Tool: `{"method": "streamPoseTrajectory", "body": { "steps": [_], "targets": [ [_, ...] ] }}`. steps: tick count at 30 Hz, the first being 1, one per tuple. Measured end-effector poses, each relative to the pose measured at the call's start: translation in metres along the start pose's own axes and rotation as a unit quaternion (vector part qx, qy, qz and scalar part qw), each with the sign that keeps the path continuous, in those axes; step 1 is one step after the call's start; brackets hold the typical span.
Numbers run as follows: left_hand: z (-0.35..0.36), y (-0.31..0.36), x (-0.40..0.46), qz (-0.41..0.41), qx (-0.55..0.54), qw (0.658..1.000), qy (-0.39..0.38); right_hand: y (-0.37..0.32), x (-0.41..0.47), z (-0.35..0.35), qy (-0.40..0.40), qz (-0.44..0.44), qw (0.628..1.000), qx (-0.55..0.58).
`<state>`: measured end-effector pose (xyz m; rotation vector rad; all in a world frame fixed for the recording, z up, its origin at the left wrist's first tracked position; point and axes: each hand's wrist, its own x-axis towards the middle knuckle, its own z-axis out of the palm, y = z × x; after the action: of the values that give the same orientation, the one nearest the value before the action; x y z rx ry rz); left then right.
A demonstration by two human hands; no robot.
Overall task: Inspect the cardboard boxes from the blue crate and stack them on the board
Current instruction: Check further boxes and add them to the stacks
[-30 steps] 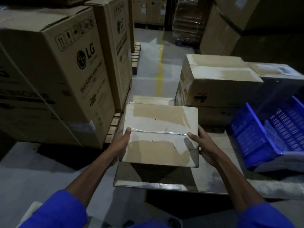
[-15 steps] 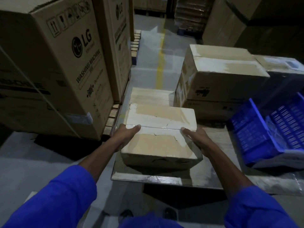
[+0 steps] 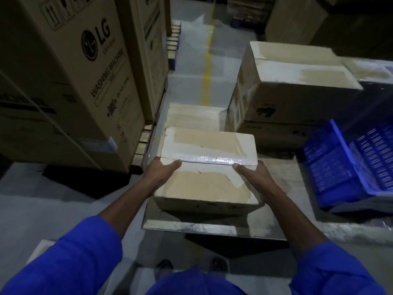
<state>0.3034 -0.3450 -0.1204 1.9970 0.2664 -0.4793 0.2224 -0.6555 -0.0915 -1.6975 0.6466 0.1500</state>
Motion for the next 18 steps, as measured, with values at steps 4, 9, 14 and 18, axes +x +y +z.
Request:
{"method": "streamPoseTrajectory", "body": {
  "steps": [4,9,14,18],
  "targets": [
    [0.001,0.002,0.000,0.000,0.009,1.000,0.006,0.001,0.002,0.001,0.024,0.006,1.000,-0.017],
    [-0.002,0.001,-0.005,0.025,-0.009,1.000,-0.008,-0.005,-0.006,0.001,0.002,-0.005,1.000,0.015],
    [-0.006,0.005,-0.017,0.033,-0.040,0.998,-0.035,-0.005,-0.014,-0.001,0.003,-0.012,1.000,0.015],
    [-0.016,0.015,-0.031,0.071,-0.087,0.993,-0.025,-0.010,-0.023,-0.001,0.058,-0.066,0.995,0.051]
  ]
}}
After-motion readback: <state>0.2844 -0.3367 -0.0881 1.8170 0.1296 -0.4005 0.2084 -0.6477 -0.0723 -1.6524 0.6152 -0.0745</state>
